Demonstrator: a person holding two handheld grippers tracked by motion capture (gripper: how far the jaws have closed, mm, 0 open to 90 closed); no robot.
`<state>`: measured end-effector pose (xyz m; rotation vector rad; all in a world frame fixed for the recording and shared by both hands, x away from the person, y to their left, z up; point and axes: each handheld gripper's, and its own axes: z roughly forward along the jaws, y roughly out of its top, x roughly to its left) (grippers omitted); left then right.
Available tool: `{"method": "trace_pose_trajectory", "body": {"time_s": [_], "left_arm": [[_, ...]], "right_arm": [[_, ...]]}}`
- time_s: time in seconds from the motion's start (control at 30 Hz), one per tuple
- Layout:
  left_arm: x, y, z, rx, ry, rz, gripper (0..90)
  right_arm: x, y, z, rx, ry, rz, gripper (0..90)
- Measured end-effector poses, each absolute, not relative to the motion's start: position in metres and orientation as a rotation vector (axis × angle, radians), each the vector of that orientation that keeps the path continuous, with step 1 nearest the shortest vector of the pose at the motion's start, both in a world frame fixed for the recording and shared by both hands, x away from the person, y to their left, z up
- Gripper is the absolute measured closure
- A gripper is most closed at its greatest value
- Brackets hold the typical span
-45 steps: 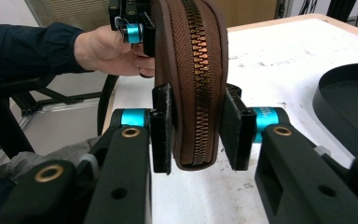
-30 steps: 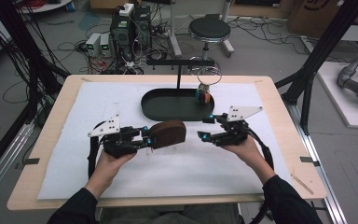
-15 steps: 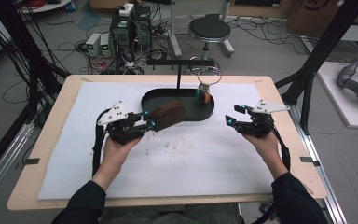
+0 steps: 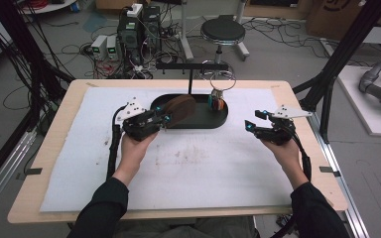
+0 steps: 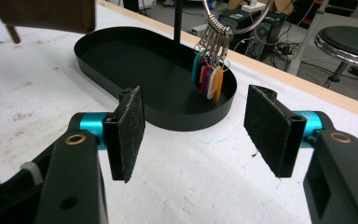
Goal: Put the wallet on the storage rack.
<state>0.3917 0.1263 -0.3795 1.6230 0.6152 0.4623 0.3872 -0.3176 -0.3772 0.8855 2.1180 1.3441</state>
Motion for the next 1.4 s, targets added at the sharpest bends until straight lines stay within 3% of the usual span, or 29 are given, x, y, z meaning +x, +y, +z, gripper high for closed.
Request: {"method": "trace_pose_trajectory", "body": {"time_s": [0.83, 1.4], "left_arm": [[0.447, 0.107, -0.419, 1.613, 0.751, 0.463, 69.5], [0.469, 0.085, -0.439, 1.652, 0.783, 0.534, 69.5]], "right_arm": [[0.387, -0.312, -0.380, 0.863, 2.147, 1.310, 39.0], [0.388, -0.309, -0.382, 0.846, 2.165, 1.301, 39.0]]}}
